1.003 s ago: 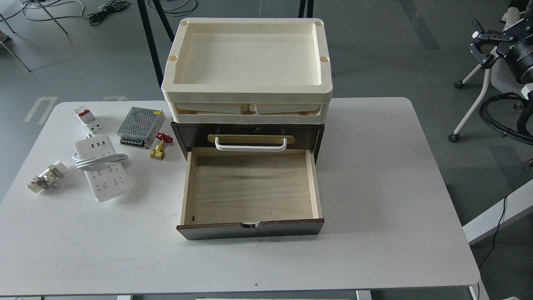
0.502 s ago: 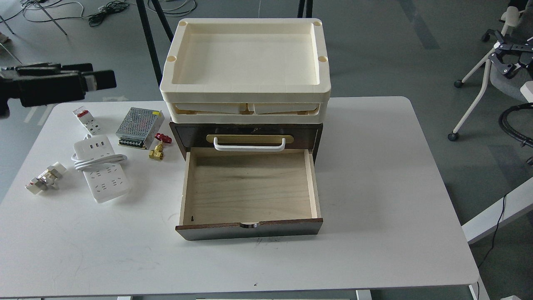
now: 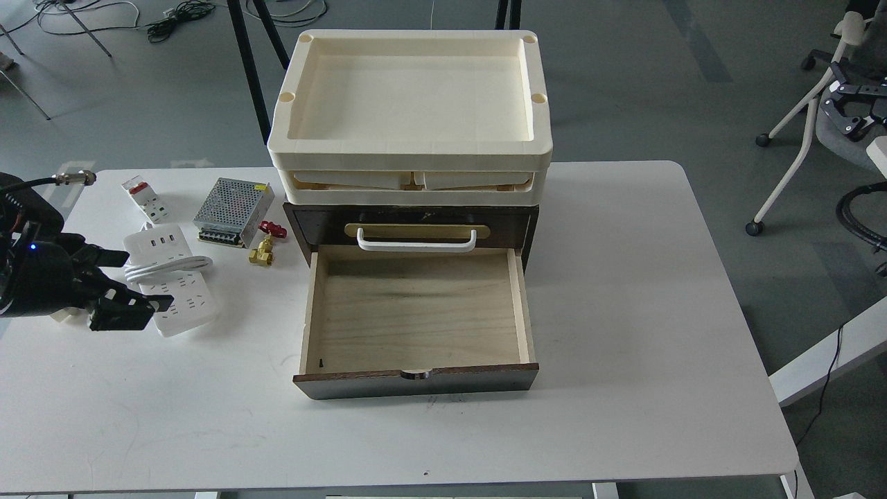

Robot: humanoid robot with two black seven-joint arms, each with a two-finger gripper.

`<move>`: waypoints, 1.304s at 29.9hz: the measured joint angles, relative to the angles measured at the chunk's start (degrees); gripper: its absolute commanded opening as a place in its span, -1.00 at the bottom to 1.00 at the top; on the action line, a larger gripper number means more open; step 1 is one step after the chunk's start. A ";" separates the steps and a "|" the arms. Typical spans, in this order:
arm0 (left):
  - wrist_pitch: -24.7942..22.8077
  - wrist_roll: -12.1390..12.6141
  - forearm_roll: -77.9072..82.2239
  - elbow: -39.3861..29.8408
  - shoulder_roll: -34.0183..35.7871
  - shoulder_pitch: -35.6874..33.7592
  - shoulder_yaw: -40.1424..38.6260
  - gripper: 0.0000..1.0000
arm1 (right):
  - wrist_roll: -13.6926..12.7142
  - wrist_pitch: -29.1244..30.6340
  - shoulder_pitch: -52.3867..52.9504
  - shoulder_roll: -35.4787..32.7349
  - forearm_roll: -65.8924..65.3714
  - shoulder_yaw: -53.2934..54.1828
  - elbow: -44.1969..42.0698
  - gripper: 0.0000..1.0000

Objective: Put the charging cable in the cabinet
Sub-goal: 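Reach the left gripper toward the white power strip beside the cabinet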

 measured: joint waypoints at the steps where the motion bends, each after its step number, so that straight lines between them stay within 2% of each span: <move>1: 0.00 -0.01 0.98 1.50 -1.33 -0.59 0.03 0.97 | 0.00 0.00 -0.11 0.00 0.00 0.03 0.01 0.99; 7: -2.20 0.01 2.93 11.44 -9.25 -5.08 1.43 0.96 | 0.00 0.00 -0.42 -0.02 0.00 0.06 0.00 0.99; 15: -2.54 0.00 2.97 20.96 -17.48 -13.22 11.35 0.92 | 0.00 0.00 -1.28 -0.45 0.00 0.06 -0.11 0.99; 19: -0.42 0.00 2.97 27.07 -21.49 -14.18 14.00 0.92 | 0.00 0.00 -1.87 -0.51 0.00 0.06 -0.16 0.99; 25: 1.85 0.00 2.97 31.01 -23.25 -14.91 17.16 0.91 | 0.00 0.00 -2.64 -0.58 0.00 0.06 -0.18 0.99; 31: 5.74 0.00 2.97 38.54 -26.79 -15.42 18.18 0.90 | -0.01 0.00 -2.69 -0.58 0.00 0.06 -0.17 0.99; 39: 9.84 -0.01 2.96 46.35 -30.96 -15.58 23.10 0.71 | -0.01 0.00 -2.78 -0.57 0.00 0.06 -0.17 0.99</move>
